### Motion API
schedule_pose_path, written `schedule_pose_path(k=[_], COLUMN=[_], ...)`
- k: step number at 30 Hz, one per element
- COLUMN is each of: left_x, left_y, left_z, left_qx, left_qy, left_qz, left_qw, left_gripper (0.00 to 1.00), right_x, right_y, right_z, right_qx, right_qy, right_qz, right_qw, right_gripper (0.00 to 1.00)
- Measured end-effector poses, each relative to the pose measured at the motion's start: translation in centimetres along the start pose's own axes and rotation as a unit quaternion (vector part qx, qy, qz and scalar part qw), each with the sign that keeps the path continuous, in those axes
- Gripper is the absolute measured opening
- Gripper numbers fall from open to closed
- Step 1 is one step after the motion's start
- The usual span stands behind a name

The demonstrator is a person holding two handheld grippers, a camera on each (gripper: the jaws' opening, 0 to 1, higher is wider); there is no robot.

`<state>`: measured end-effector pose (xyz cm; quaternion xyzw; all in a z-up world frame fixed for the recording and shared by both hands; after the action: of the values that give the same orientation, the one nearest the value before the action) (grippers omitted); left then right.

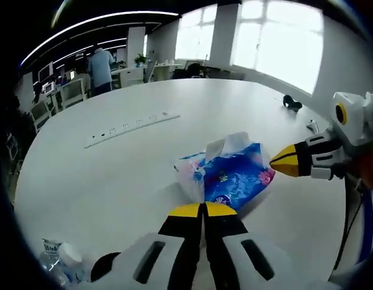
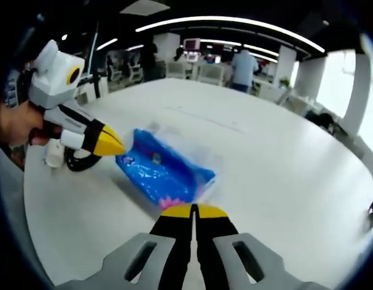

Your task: Arrange the tabletop items into an orderly group along one side of the table until the central work area is clear of visible clutter.

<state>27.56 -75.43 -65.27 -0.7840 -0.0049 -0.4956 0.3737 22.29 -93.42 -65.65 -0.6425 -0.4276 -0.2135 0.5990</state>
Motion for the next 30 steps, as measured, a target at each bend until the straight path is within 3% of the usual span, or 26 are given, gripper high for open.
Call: schedule_pose_path(k=[15,30], left_x=[0.1,-0.7], left_y=[2.3,4.3], left_z=[-0.6,-0.2], left_qx=[-0.003,-0.002], left_qy=[0.008,0.009], left_qz=[0.009,0.035], left_qw=[0.9999,0.9993], left_gripper=[0.0,0.0], right_x=[-0.8,-1.9], right_y=[1.2,2.5], right_z=[-2.0,-2.5], right_qx=[-0.008,-0.004], right_qy=[-0.017,-0.012], right_qz=[-0.007,0.003], right_qw=[0.9998,0.9999], right_gripper=[0.0,0.0])
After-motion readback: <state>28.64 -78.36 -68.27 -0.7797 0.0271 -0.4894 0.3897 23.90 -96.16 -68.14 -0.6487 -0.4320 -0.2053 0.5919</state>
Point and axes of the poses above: the point that each gripper's makers call its tool centre point, and the gripper's own axes: y roughly forward along the fingers, z roughly to its left, x roughly out of its top, the point moved 7 cm from there along -y, roughly backward along the fingers, and after that the axes turned 10 degrees about -x, right-handed, at the moved point
